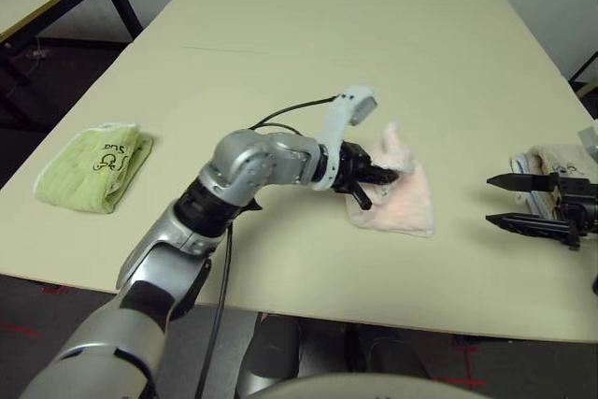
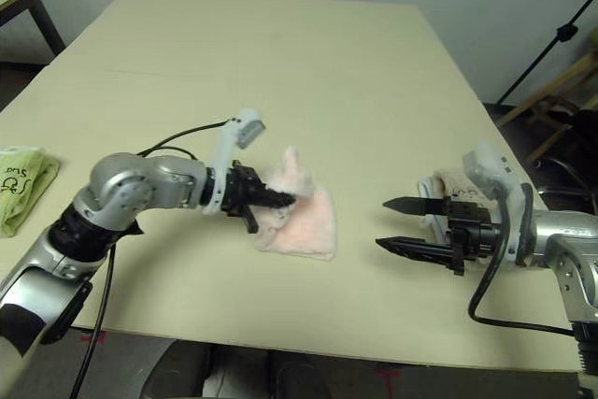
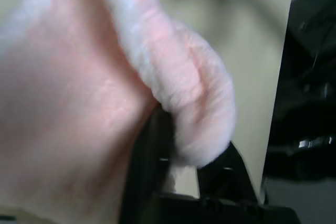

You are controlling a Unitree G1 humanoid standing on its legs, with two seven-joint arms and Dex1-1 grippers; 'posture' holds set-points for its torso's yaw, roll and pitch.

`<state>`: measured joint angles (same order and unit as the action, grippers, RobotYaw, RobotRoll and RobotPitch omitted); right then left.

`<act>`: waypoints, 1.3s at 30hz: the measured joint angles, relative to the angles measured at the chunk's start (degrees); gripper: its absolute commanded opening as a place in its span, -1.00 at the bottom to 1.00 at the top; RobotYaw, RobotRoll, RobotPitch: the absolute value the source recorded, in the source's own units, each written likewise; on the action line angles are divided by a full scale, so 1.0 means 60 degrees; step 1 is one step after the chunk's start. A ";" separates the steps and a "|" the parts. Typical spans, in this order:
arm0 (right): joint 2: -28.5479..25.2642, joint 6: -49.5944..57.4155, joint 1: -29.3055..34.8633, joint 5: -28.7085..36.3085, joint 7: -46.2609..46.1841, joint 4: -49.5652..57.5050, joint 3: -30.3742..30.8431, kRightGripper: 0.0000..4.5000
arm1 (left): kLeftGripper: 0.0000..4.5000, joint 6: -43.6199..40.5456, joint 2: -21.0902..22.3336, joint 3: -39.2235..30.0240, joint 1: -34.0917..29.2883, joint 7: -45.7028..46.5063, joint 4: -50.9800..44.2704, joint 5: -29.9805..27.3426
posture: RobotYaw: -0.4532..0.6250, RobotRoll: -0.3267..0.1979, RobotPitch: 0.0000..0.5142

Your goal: Fold the towel and set it aside.

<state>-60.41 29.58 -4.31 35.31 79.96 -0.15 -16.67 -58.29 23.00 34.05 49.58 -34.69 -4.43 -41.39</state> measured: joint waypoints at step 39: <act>0.2453 0.0599 -0.3017 -0.0412 -0.2264 0.0611 0.1833 1.00 | 0.99 0.2819 0.1050 -0.5102 -0.2709 -0.2681 -0.0398 0.1240 | 0.16 0.25 -0.64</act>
<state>-45.69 33.18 -22.41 32.84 66.38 3.51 -5.67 -41.38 29.30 3.44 33.33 -50.77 -6.82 -33.95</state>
